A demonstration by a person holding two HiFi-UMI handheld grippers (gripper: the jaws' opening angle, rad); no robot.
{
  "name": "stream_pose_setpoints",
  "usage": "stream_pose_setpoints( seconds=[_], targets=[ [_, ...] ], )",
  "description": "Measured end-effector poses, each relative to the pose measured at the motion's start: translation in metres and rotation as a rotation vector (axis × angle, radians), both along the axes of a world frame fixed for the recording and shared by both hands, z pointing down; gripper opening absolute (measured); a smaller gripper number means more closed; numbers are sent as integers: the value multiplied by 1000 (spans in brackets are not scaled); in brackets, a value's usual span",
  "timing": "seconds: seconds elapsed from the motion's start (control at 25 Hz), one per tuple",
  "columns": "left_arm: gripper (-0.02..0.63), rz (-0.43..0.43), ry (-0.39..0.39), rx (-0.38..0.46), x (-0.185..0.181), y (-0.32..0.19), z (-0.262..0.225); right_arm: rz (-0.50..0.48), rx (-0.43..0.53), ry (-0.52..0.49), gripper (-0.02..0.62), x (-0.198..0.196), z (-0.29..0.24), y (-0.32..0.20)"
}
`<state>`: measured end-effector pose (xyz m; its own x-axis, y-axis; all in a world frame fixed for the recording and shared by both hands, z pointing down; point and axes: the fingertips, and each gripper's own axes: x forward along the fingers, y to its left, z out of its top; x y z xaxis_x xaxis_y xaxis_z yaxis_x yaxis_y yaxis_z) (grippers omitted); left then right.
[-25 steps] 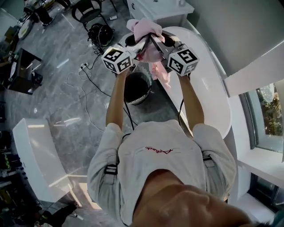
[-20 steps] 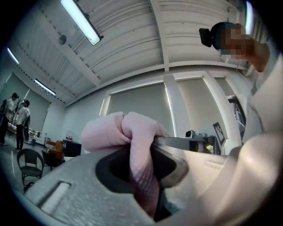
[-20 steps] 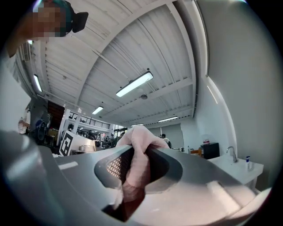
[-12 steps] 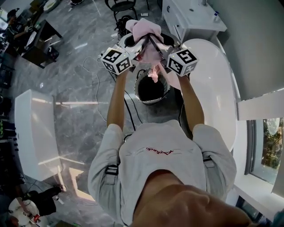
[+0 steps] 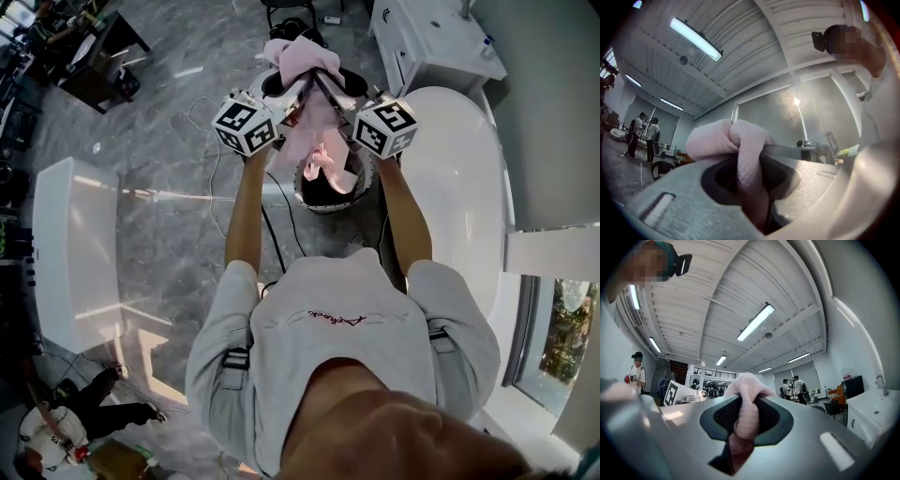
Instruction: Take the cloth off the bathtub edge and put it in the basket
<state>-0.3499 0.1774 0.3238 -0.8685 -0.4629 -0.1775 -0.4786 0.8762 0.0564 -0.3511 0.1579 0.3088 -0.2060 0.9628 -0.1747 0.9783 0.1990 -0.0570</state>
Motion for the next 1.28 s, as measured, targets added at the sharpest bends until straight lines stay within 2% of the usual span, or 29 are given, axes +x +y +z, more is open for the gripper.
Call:
stream_pose_setpoints(
  seconds=[0.6, 1.12, 1.28],
  targets=[
    [92, -85, 28, -7, -71, -6, -3, -90, -21, 28, 67, -72, -7, -8],
    [92, -121, 137, 27, -114, -43, 43, -115, -6, 137, 67, -117, 41, -43],
    [92, -145, 175, 38, -114, -50, 63, -130, 7, 170, 67, -119, 61, -50]
  ],
)
